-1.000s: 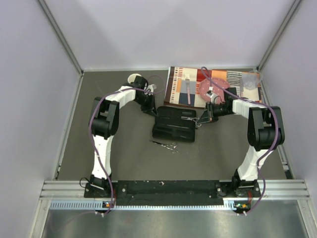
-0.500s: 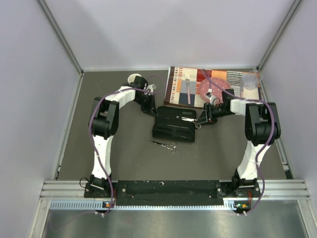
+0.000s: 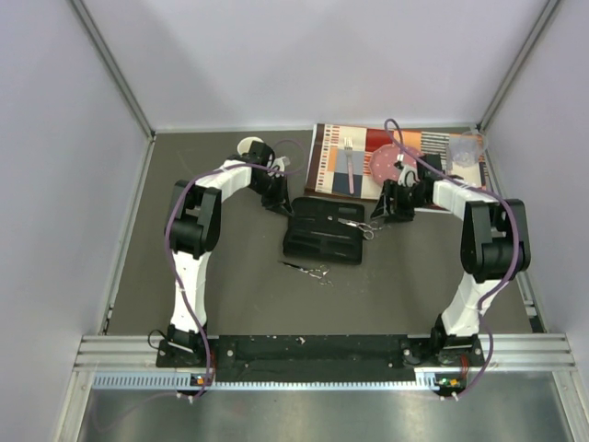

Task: Sort the hair-cutting tools
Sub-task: Place the scissors in the hairdressing tool bag.

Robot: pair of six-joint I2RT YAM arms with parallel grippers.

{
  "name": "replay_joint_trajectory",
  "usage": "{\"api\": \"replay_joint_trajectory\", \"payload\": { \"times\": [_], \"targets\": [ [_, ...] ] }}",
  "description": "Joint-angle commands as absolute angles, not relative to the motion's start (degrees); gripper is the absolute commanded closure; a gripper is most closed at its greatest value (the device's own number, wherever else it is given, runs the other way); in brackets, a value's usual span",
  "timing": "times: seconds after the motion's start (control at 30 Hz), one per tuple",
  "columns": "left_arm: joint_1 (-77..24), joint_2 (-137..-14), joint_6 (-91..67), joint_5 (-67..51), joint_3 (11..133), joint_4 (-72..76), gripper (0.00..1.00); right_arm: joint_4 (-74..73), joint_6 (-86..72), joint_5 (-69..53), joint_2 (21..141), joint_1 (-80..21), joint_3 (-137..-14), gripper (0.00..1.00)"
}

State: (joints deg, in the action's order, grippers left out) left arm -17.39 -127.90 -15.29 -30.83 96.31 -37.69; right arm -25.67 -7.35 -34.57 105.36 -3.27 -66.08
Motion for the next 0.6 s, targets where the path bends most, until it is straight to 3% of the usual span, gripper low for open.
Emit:
{"api": "replay_joint_trajectory", "payload": {
  "times": [0.0, 0.03, 0.13, 0.57],
  "targets": [
    [-16.6, -128.2, -13.6, -22.1, 94.4, -36.0, 0.93, -23.1, -11.6, -29.7, 102.0, -3.9, -65.5, 0.47],
    [-16.6, -128.1, -13.6, -22.1, 94.4, -36.0, 0.94, -22.9, -11.9, -29.7, 102.4, -4.1, -65.3, 0.56],
    [-16.6, -128.0, -13.6, -22.5, 94.2, -36.1, 0.94, -22.2, -12.9, -29.1, 103.4, -5.8, -65.1, 0.69],
    [-16.7, -128.1, -13.5, -23.6, 94.0, -36.5, 0.97, -23.5, -10.1, -26.2, 104.7, -7.9, -66.1, 0.78]
  ]
}}
